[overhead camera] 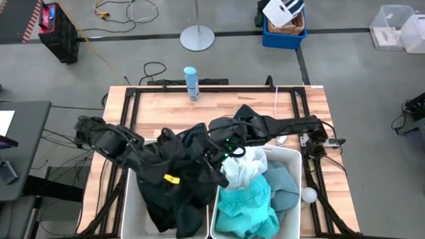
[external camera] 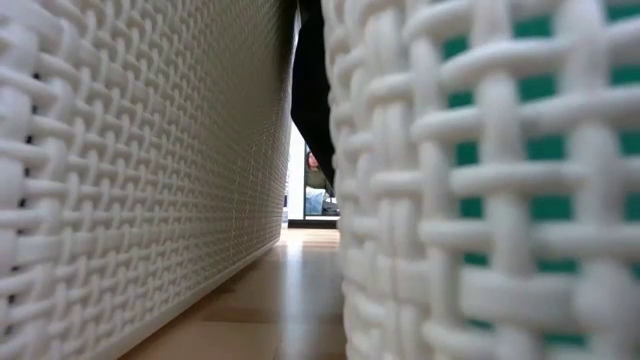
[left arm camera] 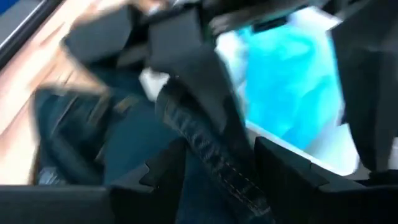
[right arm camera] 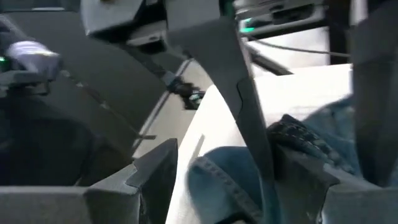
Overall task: Sort clothes
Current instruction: Put the dark blue pants into the left white bin
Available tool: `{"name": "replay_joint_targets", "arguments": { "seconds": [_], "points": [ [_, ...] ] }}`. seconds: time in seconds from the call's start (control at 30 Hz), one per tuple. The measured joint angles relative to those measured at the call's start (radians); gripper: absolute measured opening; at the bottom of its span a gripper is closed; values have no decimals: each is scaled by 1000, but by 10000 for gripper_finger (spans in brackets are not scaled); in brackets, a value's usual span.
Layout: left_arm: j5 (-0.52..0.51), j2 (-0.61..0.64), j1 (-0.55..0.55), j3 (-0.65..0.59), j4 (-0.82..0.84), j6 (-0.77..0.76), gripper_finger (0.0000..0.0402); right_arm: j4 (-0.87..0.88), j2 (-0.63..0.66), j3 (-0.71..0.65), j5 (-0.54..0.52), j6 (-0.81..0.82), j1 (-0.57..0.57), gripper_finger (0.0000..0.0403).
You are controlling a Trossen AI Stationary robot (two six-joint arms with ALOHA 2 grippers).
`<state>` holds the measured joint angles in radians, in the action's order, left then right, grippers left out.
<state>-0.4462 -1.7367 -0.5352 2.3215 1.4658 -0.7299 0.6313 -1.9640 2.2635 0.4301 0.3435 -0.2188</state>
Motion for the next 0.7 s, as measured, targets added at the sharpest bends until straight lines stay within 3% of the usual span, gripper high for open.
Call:
{"name": "replay_joint_targets", "arguments": {
  "seconds": [0.17, 0.37, 0.7],
  "points": [
    [16, 1, 6, 0, 83, -99, 185, 9, -2, 0, -21, -5, 2, 258],
    [126, 0, 2, -6, 143, -113, 185, 0, 21, 5, 30, -4, -5, 258],
    [112, 18, -48, -4, 92, -129, 185, 19, 77, 5, -8, -12, 26, 258]
  ]
}}
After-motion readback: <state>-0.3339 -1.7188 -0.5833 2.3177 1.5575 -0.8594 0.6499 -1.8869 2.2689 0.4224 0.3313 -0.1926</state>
